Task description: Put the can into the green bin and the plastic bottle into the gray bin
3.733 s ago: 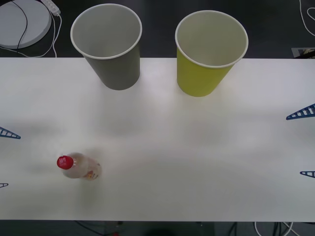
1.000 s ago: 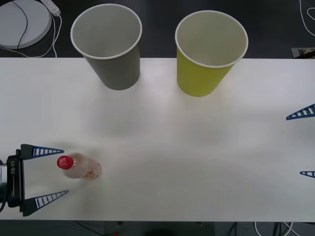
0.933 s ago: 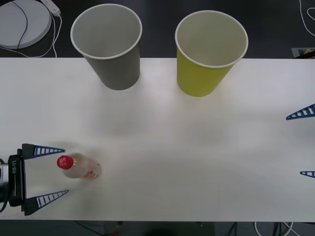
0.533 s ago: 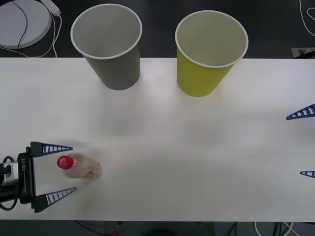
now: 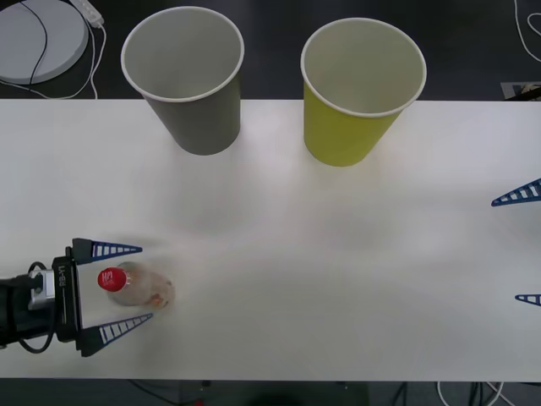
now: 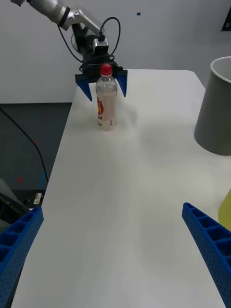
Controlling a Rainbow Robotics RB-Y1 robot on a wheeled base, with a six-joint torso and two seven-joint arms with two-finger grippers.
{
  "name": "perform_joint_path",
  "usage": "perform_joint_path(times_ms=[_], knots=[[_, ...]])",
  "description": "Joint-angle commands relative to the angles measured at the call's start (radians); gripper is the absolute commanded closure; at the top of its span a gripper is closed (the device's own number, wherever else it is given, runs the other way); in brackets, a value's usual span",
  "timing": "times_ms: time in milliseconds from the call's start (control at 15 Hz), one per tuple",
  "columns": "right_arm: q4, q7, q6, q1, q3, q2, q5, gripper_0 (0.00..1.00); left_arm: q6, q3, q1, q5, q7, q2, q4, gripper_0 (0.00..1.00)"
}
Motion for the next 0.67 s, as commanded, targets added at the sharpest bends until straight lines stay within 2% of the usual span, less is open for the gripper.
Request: perform_joint_path(times_ms=[67,333,400,467,667], knots=[[0.0,0.0,0.0,0.0,0.0,0.0,0.0,0.0,0.006,-0.004,0.0,-0.001,0.004,-0.019,-0.006,0.0],[0.0,0.0,0.0,0.0,0.0,0.0,0.0,0.0,0.007,-0.004,0.0,-0.009,0.009,-0.024,-0.009,0.0],[0.0,0.0,0.0,0.0,0.0,0.0,0.0,0.0,0.007,-0.004,0.0,-0.009,0.007,-0.024,-0.009,0.74],[0.0,0.0,0.0,0.0,0.0,0.0,0.0,0.0,0.006,-0.004,0.0,-0.009,0.009,-0.024,-0.009,1.0],[0.0,0.0,0.0,0.0,0.0,0.0,0.0,0.0,0.006,-0.004,0.0,-0.01,0.009,-0.024,-0.009,1.0]])
